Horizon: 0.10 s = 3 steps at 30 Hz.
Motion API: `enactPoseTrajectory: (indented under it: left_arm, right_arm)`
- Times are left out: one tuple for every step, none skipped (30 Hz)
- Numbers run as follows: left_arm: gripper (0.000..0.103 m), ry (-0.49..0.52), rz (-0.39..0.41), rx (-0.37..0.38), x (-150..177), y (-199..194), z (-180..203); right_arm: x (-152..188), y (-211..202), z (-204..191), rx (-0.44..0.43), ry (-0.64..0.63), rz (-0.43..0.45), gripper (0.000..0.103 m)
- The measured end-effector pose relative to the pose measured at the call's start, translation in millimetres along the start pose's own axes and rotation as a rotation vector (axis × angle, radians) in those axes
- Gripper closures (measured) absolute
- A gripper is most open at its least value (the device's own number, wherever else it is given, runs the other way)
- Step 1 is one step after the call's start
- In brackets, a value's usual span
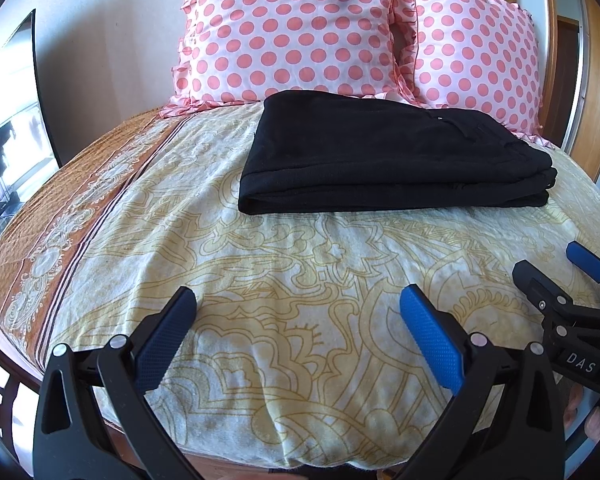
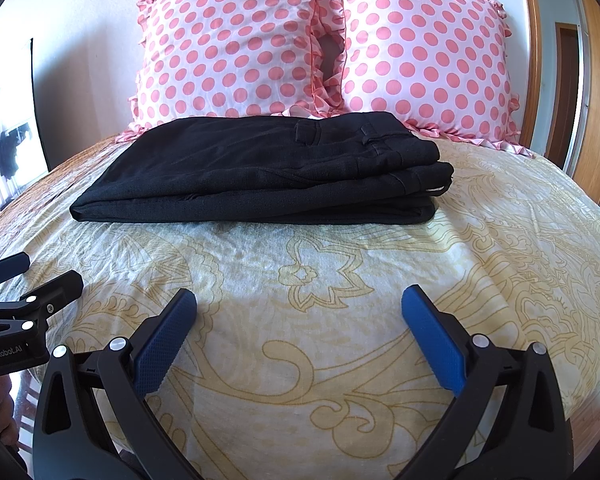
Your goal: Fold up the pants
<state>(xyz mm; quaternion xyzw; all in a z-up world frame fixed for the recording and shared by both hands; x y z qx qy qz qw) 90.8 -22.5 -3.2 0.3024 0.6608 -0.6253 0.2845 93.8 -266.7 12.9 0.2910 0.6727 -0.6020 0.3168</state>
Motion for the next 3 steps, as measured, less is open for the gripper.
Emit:
enactPoseTrajectory:
  left_arm:
    - [0.002, 0.0, 0.002, 0.001, -0.2, 0.1, 0.0]
    - [0.002, 0.001, 0.003, 0.001, -0.2, 0.2, 0.2]
    - [0.002, 0.0, 0.002, 0.0, 0.4, 0.2, 0.0]
  right_arm:
    - [0.0, 0.0, 0.0, 0.0, 0.0, 0.0, 0.001]
    - [-0.1, -0.1, 0.1, 0.0, 0.0, 0.0, 0.001]
    - [-0.1, -0.2, 0.3, 0.0, 0.0, 0.001, 0.001]
Point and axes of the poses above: each gripper's, at about its wrist camera, not at the fingertips, and y roughly the way its jaws point, z to its right, x to its underside, the point moved 3 cm from there along y, roughly the way its jaws point, and after that the axes turned 2 degrees about -x, right-handed, at the moved point
